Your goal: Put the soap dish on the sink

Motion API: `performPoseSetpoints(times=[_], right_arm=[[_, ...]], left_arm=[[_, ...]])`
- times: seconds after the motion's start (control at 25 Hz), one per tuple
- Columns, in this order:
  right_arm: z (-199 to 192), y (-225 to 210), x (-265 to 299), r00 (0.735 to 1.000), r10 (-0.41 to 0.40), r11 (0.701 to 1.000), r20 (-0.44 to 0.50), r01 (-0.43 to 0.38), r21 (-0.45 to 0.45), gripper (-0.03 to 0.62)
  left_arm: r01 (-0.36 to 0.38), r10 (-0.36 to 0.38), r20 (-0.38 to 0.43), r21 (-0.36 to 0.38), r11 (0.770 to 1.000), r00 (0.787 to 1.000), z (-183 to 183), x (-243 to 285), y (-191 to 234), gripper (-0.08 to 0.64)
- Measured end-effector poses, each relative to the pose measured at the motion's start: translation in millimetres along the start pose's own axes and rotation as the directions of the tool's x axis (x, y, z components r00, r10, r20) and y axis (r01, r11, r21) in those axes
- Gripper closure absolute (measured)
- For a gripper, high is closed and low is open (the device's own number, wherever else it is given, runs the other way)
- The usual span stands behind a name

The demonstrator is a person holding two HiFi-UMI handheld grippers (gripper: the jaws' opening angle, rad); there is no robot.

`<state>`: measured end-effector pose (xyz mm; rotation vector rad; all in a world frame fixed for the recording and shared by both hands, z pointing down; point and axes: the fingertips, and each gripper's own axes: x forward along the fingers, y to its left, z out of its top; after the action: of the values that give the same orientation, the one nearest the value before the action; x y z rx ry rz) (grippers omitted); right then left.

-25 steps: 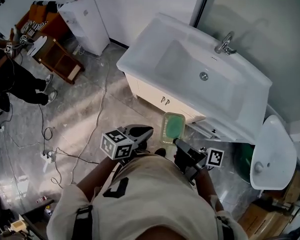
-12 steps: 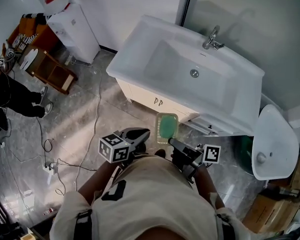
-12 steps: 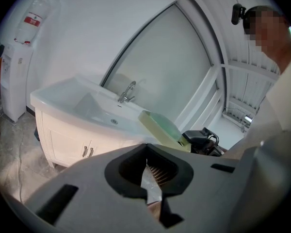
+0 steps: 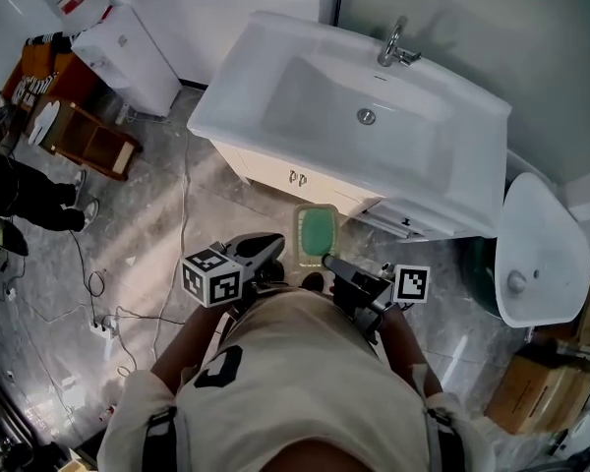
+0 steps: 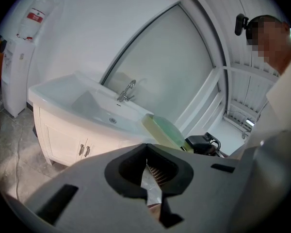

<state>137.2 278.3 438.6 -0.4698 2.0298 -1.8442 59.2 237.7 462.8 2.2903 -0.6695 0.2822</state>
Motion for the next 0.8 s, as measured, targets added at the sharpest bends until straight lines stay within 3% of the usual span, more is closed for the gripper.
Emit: performPoseSetpoints(times=[0.16,0.4,0.56,0.8], right_arm=[[3.0,-2.6,-5.0,1.0,0.007,1.0,-0.022,-0.008,-0.005,0.499],[0.9,0.7,-6.1,0.999,0.026,1.0,-0.034,-0.026,-0.009,0.499],[5.8,4.8,-5.5,1.0,0.026,0.999,-0.005,-0.027,-0.025,0.5],[19.0,1.2,12.6,0.999,0.013,1.0,0.047,-0.013,-0.008,0.502]], left_arm=[[-0.064,0.063,0.021,0.042,0.997,0.998,12.8,-5.9,15.1,0.54],[-0.176,0.175,0.016,0.134,0.975,0.984,22.2,-31.7,43.1,0.54],[-0.16,0.159,0.014,0.124,0.979,0.987,21.3,-32.4,47.0,0.54],[-0.072,0.073,-0.002,0.117,0.99,0.997,26.0,-17.6,50.5,0.54]])
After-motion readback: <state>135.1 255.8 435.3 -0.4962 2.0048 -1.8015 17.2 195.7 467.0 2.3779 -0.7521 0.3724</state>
